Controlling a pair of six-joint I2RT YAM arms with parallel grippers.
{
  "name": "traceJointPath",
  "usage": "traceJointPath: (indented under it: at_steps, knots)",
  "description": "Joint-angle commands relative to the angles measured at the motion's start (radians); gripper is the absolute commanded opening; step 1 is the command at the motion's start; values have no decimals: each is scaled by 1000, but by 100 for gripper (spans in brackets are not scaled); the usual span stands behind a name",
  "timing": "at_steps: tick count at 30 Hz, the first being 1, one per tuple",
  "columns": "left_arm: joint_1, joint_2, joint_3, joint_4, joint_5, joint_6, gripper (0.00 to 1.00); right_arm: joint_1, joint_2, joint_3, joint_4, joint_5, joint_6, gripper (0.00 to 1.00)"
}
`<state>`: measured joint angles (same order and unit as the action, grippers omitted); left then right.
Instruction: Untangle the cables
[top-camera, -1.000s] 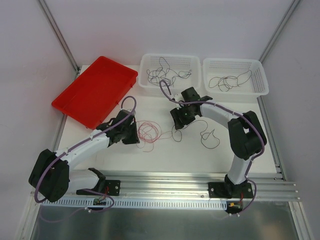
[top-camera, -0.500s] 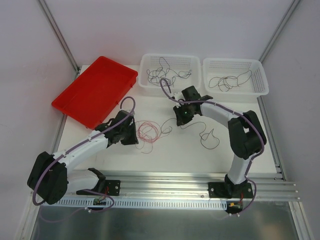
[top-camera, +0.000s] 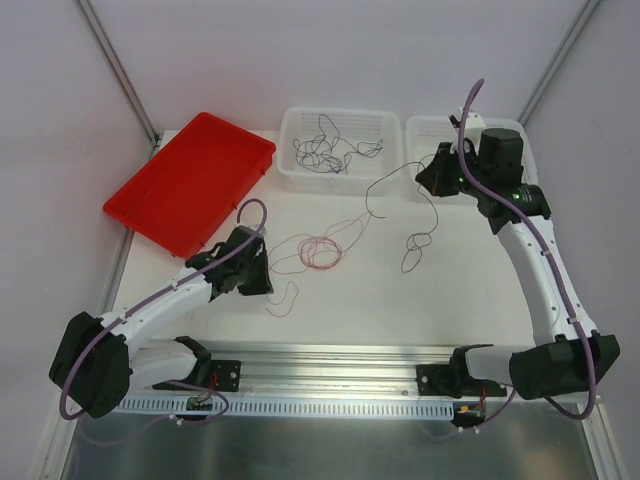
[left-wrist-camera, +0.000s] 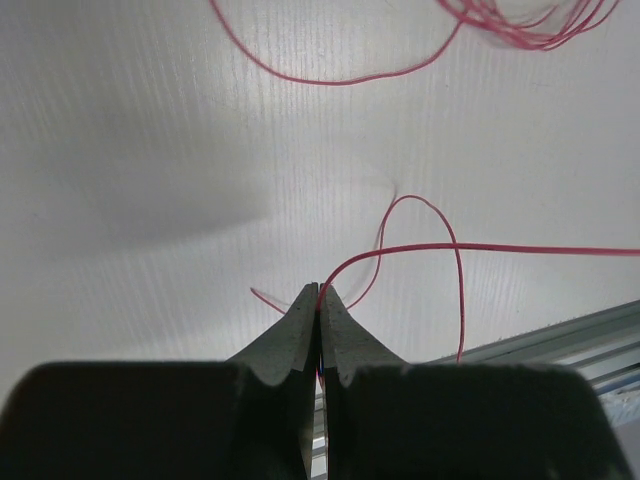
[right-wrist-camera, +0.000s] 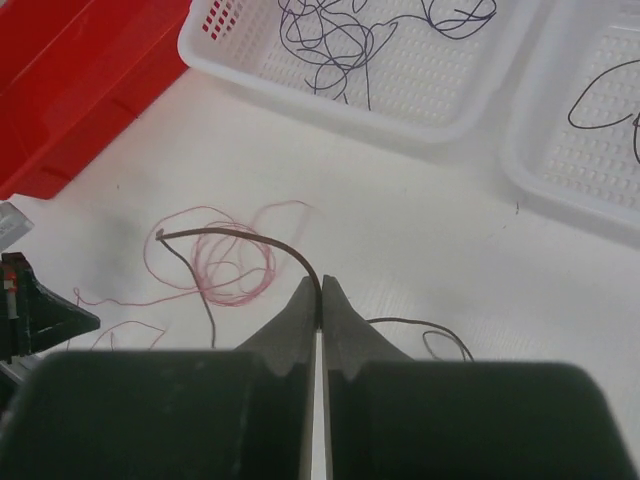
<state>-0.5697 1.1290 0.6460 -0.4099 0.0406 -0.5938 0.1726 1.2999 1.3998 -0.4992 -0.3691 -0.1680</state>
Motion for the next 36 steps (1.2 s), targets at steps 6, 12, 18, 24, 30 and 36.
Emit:
traceJointPath:
  at_steps: [6,12,18,24,30,36]
  knots:
    - [-2,38,23,-27,-36,9,0,-64,-142,-313,104,39,267,1]
    - [-7,104,69,-23,15,-3,0,-98,-183,-317,246,-143,358,1]
    - [-97,98,182,-23,13,5,0,-84,-194,-278,324,-31,458,1]
    - [-341,40,305,-20,8,11,0,-82,-237,-335,380,143,492,1]
    - [-504,-26,409,-21,47,136,0,-82,-226,-387,393,205,492,1]
    - [-519,-34,373,-23,237,235,0,-82,-202,-354,380,242,502,1]
